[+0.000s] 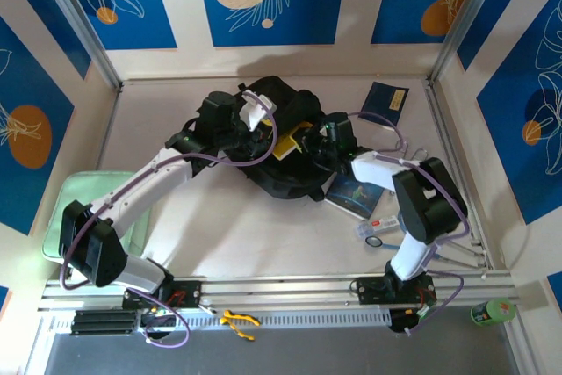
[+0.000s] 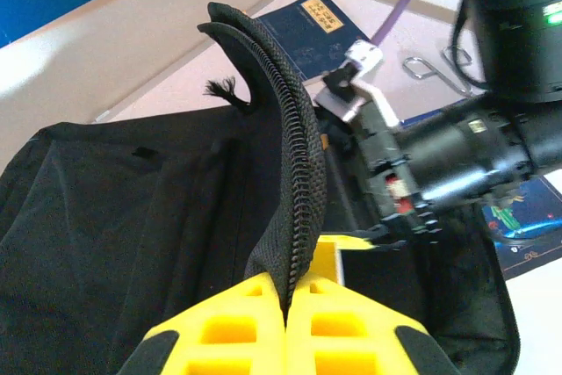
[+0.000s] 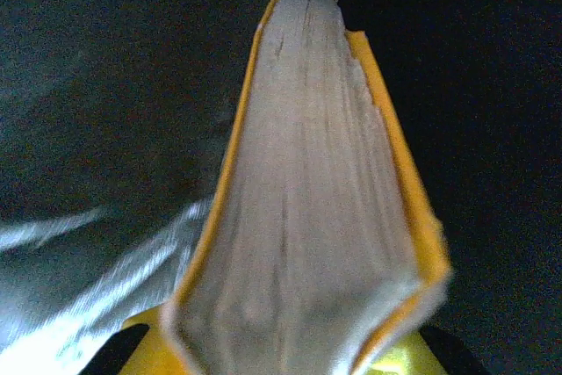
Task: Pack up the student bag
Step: Place the book in the student bag.
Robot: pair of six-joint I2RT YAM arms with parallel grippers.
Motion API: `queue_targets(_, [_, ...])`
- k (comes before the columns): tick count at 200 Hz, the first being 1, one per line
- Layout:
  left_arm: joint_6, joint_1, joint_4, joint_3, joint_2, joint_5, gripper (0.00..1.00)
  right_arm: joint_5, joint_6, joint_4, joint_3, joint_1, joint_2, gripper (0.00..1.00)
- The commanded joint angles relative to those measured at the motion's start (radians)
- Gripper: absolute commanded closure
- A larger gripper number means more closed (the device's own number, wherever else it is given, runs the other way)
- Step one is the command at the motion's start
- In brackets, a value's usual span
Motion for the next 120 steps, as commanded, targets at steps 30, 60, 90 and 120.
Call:
queue_targets(30, [-0.017, 0.026, 0.02, -0.023, -0.037, -0.049, 1.0, 0.021, -0.01, 0.048, 0.162, 0.051, 0.149, 0.81])
queue_targets(60, [-0.034, 0.03, -0.008, -0.009, -0.026, -0.115, 1.0, 0.026, -0.04, -0.149, 0.233, 0.061, 0.176, 0.6])
queue_targets(90, [-0.067, 0.048, -0.024, -0.021, -0.009, -0.163, 1.0, 0.063, -0.089, -0.285, 0.209, 0.05, 0.076, 0.32])
queue_targets(120, [-0.091, 0.07, -0.038, -0.039, 0.001, -0.211, 1.0, 0.035, -0.178, -0.434, 0.182, 0.026, -0.076, 0.27])
